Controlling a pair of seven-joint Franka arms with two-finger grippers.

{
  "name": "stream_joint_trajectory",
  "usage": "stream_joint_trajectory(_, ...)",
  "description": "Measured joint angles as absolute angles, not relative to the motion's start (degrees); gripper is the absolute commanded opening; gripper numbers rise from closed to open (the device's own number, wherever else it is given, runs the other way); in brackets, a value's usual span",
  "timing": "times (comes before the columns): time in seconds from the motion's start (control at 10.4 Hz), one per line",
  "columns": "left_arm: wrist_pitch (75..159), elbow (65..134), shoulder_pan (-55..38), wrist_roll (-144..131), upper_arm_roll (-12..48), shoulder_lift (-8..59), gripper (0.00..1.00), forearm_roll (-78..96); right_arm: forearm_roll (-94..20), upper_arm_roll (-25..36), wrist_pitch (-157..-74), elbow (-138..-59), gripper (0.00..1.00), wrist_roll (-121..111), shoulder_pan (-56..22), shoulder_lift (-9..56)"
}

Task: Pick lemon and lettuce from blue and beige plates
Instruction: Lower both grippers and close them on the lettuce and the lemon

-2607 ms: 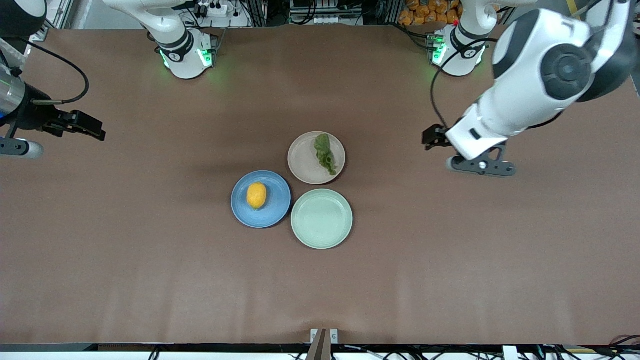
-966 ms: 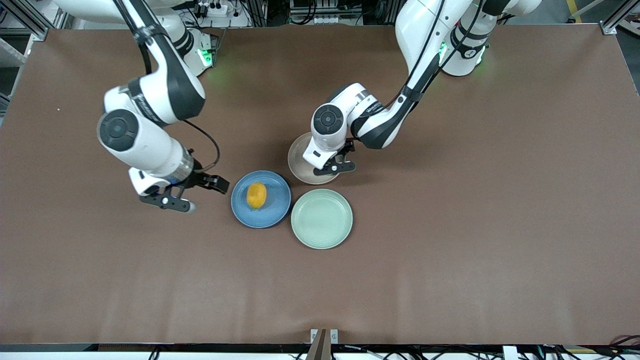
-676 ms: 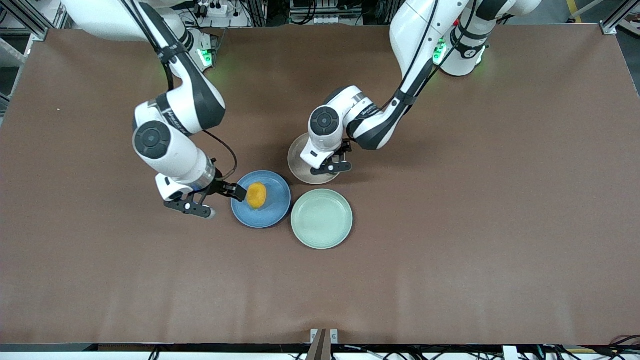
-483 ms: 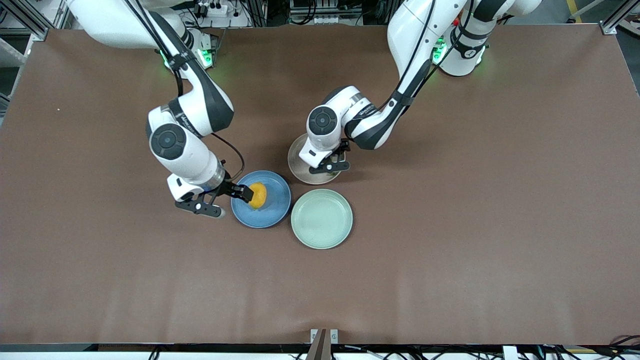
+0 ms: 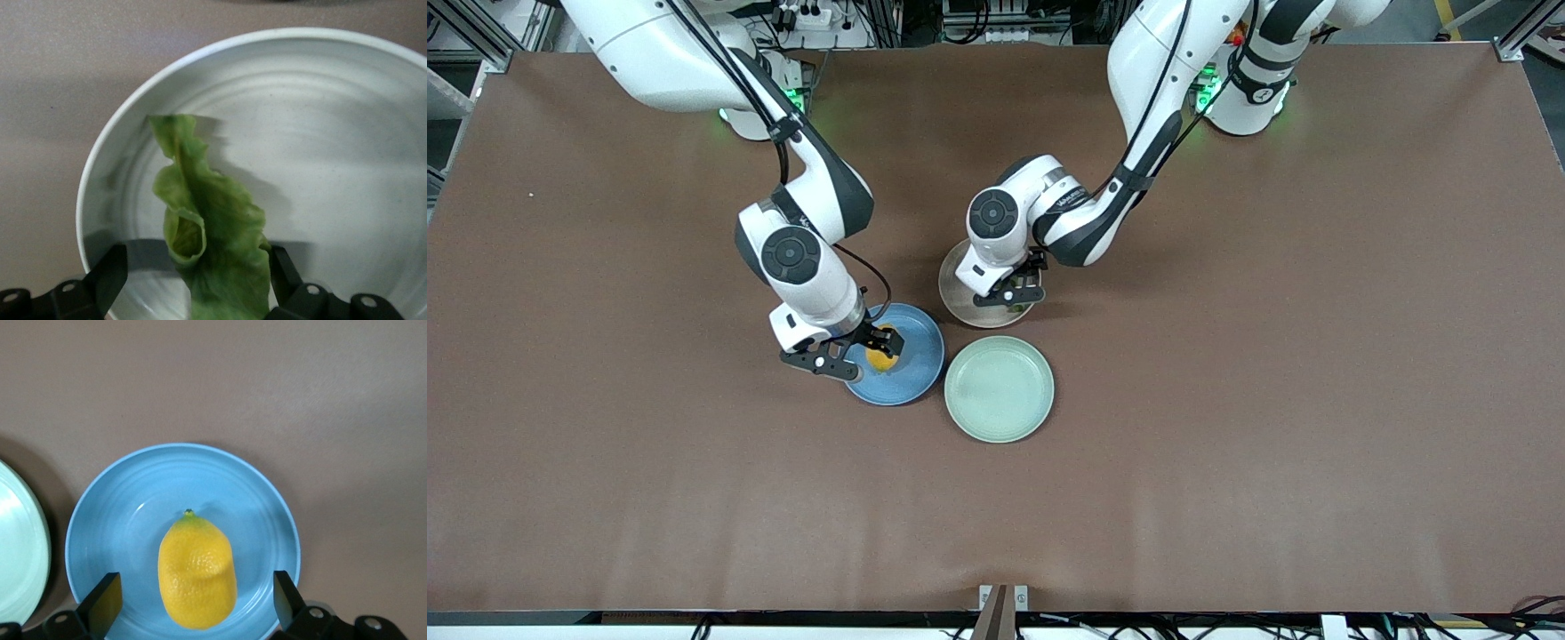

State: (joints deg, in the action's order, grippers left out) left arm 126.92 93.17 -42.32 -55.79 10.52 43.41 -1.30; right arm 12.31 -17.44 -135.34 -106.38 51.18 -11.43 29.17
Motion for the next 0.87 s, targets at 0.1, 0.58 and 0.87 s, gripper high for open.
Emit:
stream_joint_trajectory(0.1, 126.97, 92.85, -42.34, -55.79, 10.53, 43.4, 0.0, -1.3, 12.81, -17.49, -135.43, -106.38, 1.0, 51.61, -11.6, 29.56)
stream_joint_trajectory(0.58, 126.92, 91.76, -42.48, -56.68, 10.47, 43.33, 0.0, -1.31, 17.2, -17.64, -138.39, -106.45, 1.0, 55.82, -11.95, 32.82)
stream_joint_trajectory(0.87, 126.92, 91.68, -42.5, -57.32, 10.47, 43.34, 0.0, -1.33, 20.5, -17.73, -139.46, -106.45, 1.0, 58.86, -12.14, 34.44)
